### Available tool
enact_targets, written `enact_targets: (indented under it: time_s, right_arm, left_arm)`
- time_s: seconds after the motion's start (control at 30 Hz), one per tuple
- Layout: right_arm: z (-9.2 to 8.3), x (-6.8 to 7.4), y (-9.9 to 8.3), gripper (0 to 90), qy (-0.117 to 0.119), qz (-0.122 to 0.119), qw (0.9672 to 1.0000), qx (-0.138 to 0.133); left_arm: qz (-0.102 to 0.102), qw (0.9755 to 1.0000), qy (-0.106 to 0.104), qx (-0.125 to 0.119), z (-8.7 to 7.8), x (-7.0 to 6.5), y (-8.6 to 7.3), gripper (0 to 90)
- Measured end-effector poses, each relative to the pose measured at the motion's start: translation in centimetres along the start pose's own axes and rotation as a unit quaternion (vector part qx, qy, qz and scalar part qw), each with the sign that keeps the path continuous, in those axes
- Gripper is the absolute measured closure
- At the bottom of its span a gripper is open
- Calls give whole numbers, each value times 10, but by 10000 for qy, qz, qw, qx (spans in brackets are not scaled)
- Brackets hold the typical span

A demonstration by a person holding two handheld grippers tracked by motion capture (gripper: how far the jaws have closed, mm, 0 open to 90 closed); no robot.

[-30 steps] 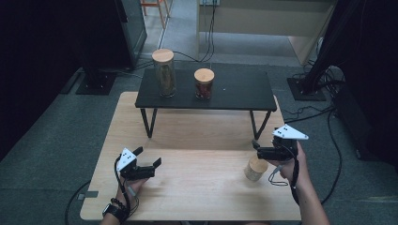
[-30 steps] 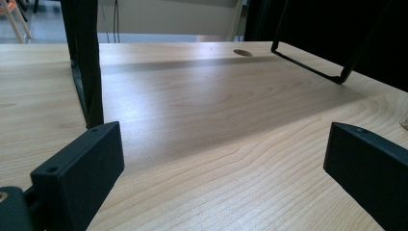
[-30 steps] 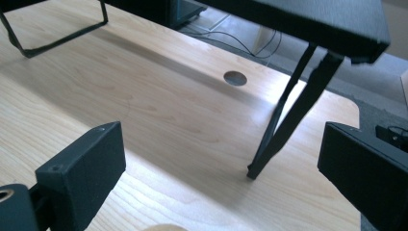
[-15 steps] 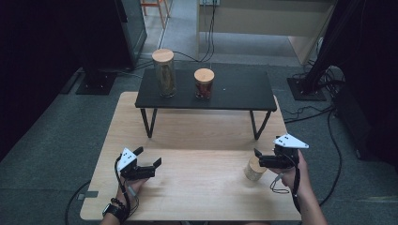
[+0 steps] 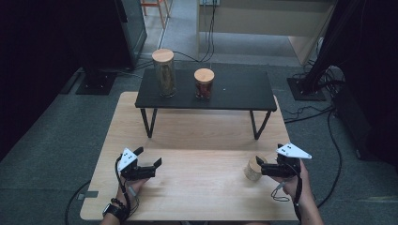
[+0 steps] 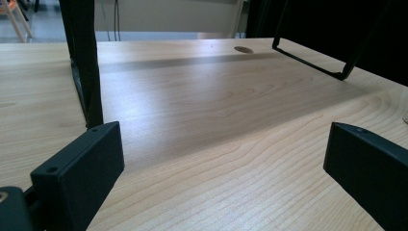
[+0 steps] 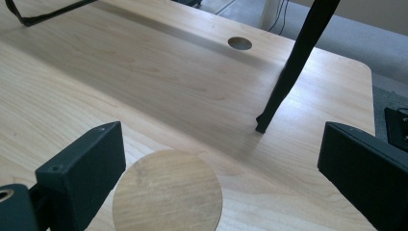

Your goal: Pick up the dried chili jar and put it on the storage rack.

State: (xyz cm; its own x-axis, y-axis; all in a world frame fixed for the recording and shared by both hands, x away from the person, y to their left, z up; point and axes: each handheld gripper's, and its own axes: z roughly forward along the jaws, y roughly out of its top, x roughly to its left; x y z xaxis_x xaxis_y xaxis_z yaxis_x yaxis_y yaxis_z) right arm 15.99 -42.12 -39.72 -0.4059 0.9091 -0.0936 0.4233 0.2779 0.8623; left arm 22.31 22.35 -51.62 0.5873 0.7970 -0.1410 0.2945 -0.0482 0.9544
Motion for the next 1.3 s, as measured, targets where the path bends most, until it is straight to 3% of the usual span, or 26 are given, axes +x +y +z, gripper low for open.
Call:
enact_targets:
  time_s: [0.53, 1.3]
  right_arm:
    - [-5, 0, -24, 26, 65, 119, 9998, -108]
    - [-7, 5, -37, 26, 72, 109, 9999, -51]
  left_arm:
    - [2, 10000, 7, -3, 0, -1, 0, 4]
    - [-20, 10000, 16, 3, 0, 0, 0, 4]
